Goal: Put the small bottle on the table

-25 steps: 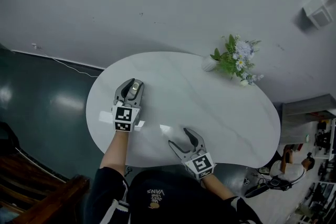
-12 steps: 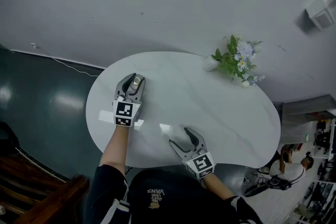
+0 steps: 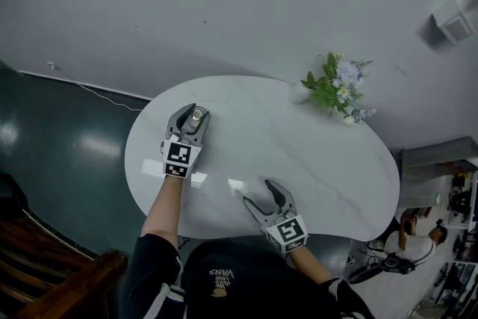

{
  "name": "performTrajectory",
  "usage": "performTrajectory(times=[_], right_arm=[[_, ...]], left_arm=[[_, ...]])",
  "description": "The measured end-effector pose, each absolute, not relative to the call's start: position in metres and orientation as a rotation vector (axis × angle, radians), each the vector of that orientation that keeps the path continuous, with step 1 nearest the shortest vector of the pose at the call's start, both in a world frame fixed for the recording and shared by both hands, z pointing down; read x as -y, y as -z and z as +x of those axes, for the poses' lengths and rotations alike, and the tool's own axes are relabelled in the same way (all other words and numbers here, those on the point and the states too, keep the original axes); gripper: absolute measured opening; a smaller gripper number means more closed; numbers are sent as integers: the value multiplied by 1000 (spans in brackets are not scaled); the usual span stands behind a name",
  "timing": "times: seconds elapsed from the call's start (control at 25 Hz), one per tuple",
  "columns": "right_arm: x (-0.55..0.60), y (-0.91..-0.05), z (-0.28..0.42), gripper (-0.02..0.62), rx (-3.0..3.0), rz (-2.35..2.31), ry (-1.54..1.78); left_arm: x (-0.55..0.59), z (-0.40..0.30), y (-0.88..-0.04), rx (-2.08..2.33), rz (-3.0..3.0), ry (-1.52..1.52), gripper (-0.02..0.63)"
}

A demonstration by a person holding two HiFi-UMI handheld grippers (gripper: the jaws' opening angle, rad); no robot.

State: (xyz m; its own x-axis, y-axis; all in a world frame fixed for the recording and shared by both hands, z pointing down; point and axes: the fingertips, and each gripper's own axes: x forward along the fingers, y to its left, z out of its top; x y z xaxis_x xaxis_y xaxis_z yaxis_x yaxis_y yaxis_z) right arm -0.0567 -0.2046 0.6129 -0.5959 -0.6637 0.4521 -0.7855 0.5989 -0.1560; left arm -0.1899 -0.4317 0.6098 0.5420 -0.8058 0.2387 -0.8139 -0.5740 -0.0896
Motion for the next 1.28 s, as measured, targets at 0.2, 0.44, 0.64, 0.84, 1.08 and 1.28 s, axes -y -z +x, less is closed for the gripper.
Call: performTrajectory(times=[0.2, 0.44, 0.64, 0.84, 1.08, 1.28], right_arm=[[202, -610, -55, 285, 2492, 1169, -483], [198, -603, -52, 285, 2514, 1148, -463], [194, -594, -51, 285, 2551, 1103, -441], [189, -583, -49, 284, 2610, 1061, -420], [177, -573, -48, 284, 2653, 971, -382], [166, -563, -45, 284, 2685, 913, -328]], left_arm=[[428, -194, -607, 1422, 2702, -362, 240], [416, -198, -594, 1462, 2702, -364, 247], [393, -201, -581, 1496, 2688, -349, 245], [362, -202, -572, 1521, 2660, -348, 245], [323, -205, -551, 1595, 2626, -307, 245], [291, -198, -541, 1648, 2599, -305, 245]])
